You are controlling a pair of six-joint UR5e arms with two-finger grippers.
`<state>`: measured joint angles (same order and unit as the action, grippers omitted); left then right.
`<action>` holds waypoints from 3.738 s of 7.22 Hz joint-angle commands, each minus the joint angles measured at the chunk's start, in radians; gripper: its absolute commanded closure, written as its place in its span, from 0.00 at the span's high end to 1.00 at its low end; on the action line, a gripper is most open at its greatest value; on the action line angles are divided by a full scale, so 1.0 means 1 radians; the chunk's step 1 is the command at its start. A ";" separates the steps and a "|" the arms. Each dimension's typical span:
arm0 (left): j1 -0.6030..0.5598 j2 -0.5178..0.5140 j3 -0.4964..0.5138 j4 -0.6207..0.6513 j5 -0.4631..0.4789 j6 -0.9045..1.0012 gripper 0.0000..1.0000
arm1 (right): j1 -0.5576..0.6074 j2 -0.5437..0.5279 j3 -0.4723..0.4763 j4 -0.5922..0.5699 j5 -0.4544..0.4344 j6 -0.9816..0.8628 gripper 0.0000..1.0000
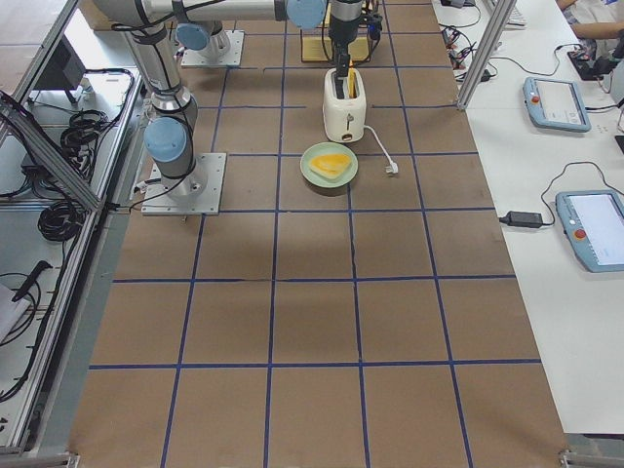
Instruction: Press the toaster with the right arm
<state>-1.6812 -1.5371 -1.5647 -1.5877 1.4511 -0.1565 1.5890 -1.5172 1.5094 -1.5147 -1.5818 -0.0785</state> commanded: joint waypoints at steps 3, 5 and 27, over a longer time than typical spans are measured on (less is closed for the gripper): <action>0.000 0.000 0.000 0.000 0.000 0.000 1.00 | 0.017 0.002 -0.005 -0.012 0.012 -0.084 0.33; 0.000 0.000 0.000 0.000 0.000 0.000 1.00 | 0.014 0.037 -0.012 -0.018 0.017 -0.465 0.08; 0.000 0.000 0.000 0.000 0.000 0.000 1.00 | 0.016 0.219 0.311 -0.613 0.002 -1.296 0.07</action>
<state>-1.6812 -1.5370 -1.5642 -1.5877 1.4511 -0.1565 1.6041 -1.3104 1.8135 -2.0975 -1.5798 -1.3747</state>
